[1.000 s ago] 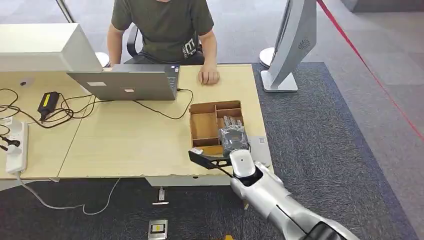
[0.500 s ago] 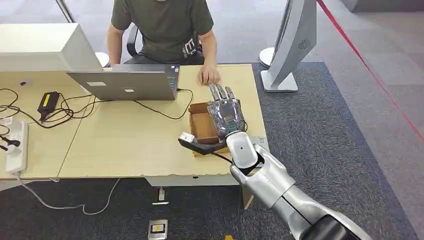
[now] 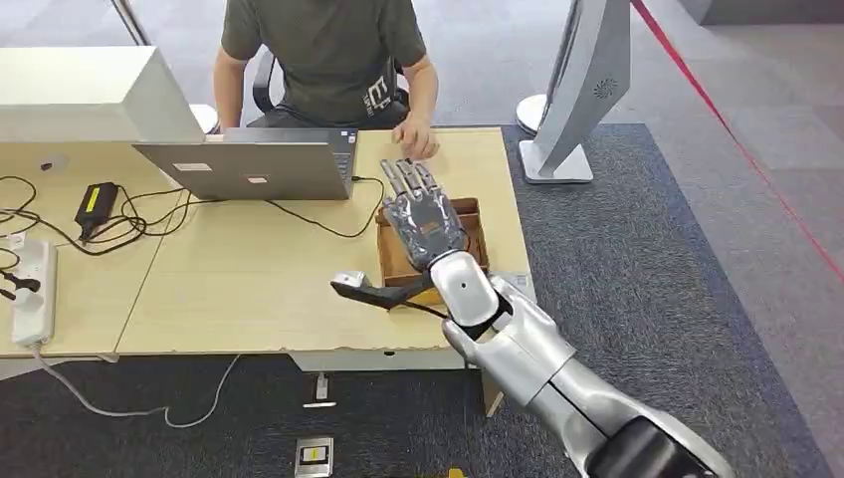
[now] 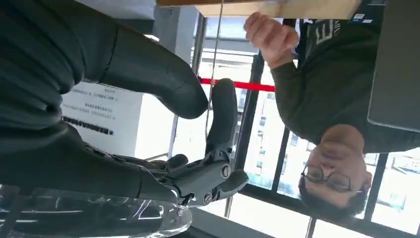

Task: Pass the card to the sensor for recognition and then transmit it.

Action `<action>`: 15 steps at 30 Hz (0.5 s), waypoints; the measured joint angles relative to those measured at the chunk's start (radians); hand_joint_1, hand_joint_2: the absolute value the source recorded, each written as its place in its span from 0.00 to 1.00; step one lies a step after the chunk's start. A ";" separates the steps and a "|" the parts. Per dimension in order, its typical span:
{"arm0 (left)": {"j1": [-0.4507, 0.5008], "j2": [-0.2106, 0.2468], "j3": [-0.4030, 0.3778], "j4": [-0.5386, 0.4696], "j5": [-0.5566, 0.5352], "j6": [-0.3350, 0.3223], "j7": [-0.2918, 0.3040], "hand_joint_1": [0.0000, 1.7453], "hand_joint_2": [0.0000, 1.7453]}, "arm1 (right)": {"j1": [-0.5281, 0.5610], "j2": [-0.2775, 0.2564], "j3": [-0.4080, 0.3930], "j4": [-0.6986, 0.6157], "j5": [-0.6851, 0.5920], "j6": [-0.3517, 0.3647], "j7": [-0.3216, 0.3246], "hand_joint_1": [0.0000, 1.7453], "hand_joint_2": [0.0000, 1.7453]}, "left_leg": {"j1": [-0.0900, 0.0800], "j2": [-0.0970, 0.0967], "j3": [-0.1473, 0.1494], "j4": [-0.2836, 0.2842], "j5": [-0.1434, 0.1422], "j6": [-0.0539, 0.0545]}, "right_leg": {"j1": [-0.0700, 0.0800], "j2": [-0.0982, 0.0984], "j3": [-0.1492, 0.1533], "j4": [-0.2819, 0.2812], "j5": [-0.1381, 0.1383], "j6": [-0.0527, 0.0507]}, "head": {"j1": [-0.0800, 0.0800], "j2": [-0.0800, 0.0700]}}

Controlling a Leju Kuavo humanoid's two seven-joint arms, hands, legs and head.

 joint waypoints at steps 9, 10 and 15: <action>0.000 0.001 0.000 0.000 0.008 -0.011 0.008 0.00 0.00 | -0.048 0.037 0.015 0.081 -0.021 -0.004 -0.001 1.00 1.00 | 0.000 0.000 -0.001 0.000 0.000 0.000 | 0.000 0.000 0.000 0.000 0.000 0.000 | 0.000 0.000; 0.000 0.001 0.000 0.000 0.013 -0.011 0.010 0.00 0.00 | -0.063 0.045 0.017 0.103 -0.024 -0.005 0.002 1.00 1.00 | 0.000 0.000 -0.001 0.000 0.000 0.000 | 0.000 0.000 0.000 0.000 0.000 0.000 | 0.000 0.000; 0.001 0.002 0.000 0.000 0.033 -0.005 0.015 0.00 0.00 | -0.143 0.082 0.028 0.180 -0.035 0.042 0.038 1.00 1.00 | 0.000 0.000 0.000 0.000 0.000 0.000 | 0.000 0.000 0.000 0.000 0.000 0.000 | 0.000 0.000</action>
